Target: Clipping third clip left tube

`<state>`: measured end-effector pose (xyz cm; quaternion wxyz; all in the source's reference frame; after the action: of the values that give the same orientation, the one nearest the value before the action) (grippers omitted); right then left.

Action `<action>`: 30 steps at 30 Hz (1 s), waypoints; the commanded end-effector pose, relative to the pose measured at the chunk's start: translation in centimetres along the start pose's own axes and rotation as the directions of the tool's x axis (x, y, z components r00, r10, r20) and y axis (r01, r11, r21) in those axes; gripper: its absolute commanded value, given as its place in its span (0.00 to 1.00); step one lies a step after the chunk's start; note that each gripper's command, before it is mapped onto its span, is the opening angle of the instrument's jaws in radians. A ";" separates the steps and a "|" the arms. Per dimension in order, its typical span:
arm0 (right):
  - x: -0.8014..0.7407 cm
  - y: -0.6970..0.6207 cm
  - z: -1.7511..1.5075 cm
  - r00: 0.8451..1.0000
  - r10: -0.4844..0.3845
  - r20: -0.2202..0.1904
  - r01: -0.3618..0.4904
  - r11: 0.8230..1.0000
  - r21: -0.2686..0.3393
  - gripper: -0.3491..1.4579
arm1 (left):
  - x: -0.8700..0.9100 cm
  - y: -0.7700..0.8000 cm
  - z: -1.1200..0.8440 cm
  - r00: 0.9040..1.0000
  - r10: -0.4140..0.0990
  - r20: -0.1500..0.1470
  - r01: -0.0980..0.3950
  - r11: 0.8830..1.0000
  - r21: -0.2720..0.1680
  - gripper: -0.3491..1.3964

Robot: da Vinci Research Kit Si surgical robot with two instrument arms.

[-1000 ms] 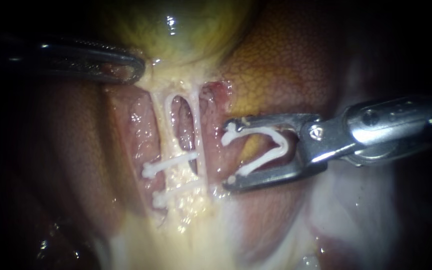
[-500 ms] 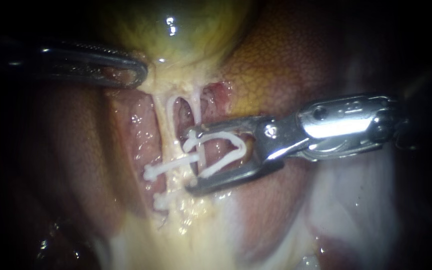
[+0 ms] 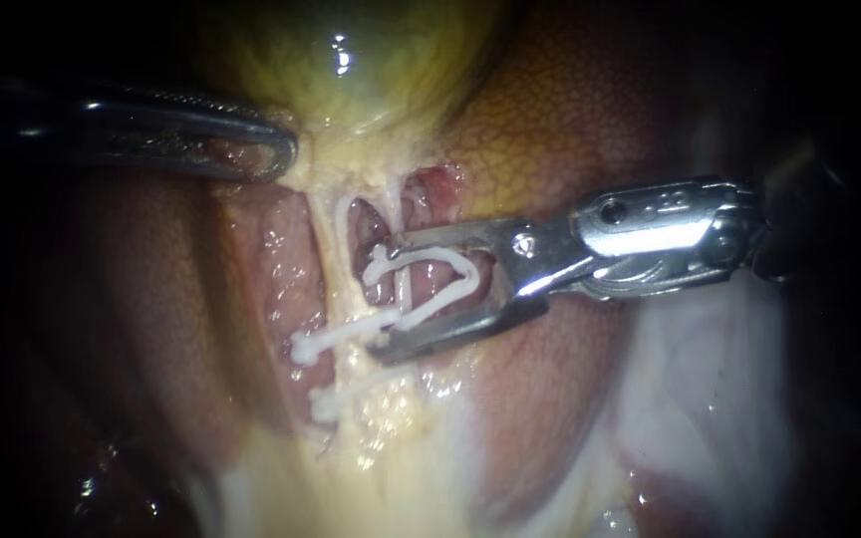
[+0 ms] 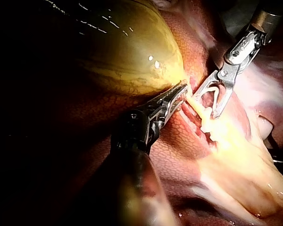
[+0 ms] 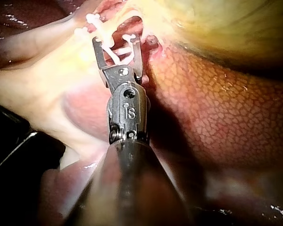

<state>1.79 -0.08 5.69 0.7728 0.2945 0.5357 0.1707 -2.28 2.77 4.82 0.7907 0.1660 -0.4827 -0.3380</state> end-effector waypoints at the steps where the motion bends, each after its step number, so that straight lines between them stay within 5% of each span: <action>1: -0.01 0.03 0.00 1.000 0.004 0.000 -0.004 1.000 0.001 0.46 | 0.01 0.00 0.01 1.000 0.000 0.000 0.000 1.000 0.000 0.00; 16: 0.09 0.23 0.26 0.994 0.080 -0.072 -0.073 0.993 0.097 0.46 | 0.02 -0.01 0.04 1.000 0.001 0.001 -0.001 1.000 0.001 0.00; 30: 0.17 0.27 0.47 0.959 0.202 -0.198 -0.137 0.944 0.300 0.46 | 0.03 0.00 0.03 1.000 0.002 0.000 -0.002 1.000 0.002 0.00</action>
<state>2.30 0.09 5.85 0.6350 0.4298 0.6131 0.1902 -2.30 2.76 4.85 0.7908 0.1659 -0.4832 -0.3371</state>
